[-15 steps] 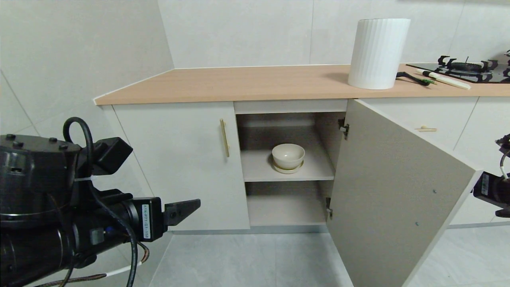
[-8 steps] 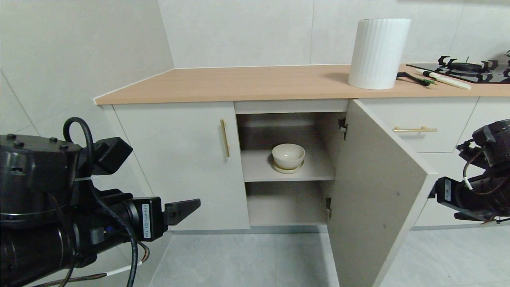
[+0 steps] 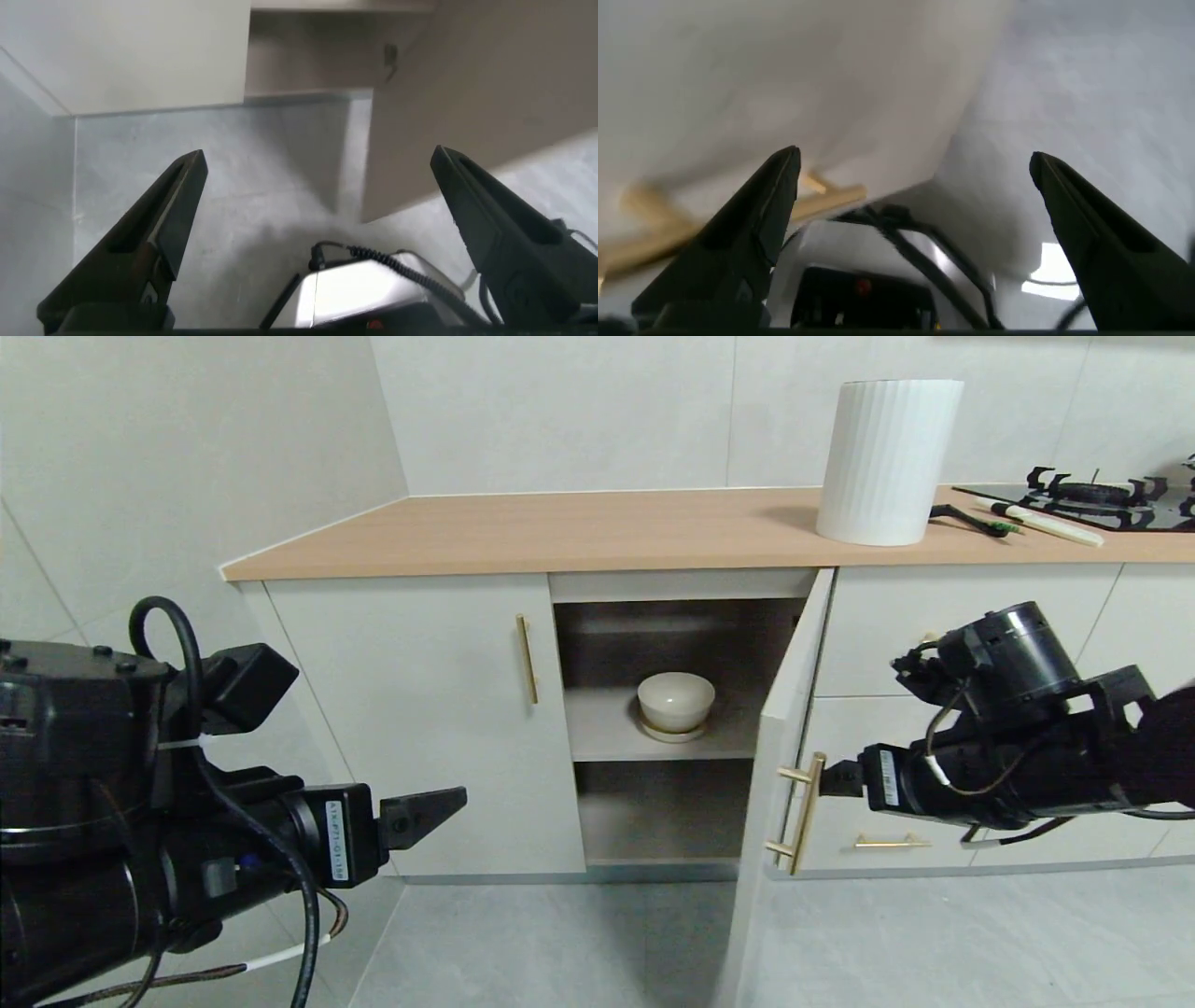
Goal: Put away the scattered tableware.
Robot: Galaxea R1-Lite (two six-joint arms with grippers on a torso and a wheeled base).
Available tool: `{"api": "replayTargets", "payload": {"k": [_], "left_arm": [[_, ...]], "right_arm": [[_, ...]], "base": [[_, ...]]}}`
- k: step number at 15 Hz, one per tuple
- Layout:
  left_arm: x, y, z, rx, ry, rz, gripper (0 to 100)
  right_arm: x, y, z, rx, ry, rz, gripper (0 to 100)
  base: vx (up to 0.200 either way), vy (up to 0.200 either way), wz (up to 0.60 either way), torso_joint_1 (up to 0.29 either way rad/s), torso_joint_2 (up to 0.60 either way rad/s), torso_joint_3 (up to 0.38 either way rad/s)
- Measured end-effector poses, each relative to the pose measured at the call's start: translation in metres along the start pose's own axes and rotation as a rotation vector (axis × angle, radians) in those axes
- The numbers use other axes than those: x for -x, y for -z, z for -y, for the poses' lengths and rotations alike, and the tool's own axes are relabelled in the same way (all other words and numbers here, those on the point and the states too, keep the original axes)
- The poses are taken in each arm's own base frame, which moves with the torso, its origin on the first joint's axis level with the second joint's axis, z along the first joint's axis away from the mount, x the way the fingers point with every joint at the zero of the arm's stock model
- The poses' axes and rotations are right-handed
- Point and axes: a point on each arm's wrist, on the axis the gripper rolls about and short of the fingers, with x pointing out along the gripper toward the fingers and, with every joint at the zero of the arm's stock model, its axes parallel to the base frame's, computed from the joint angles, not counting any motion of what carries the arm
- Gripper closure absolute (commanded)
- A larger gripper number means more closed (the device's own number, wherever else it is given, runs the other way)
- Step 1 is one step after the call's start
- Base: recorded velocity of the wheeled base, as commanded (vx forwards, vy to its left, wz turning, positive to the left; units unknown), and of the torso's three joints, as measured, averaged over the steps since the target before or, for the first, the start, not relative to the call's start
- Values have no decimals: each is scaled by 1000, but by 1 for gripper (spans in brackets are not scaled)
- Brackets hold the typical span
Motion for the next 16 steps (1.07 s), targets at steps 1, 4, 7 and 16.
{"api": "replayTargets", "payload": {"k": [1,4,7,16], "left_arm": [[0,0,0,1,1,3,0],[-1,1,0,1,-1,0,0],[-2,2,-1,-2,-4,-8,0],[-3,5,-1,-9,-11,-18,0]], "right_arm": [[-7,-2,-11,22,-21,-5,0],[-29,-6,-25,41,-39,-22,0],[-58,-7,-27,36,-43,-6,0],[-110,-6,-22,-46,-36,82,0]], "base": [[0,0,0,0,0,0],[0,0,0,0,0,0],[0,0,0,0,0,0],[0,0,0,0,0,0]]}}
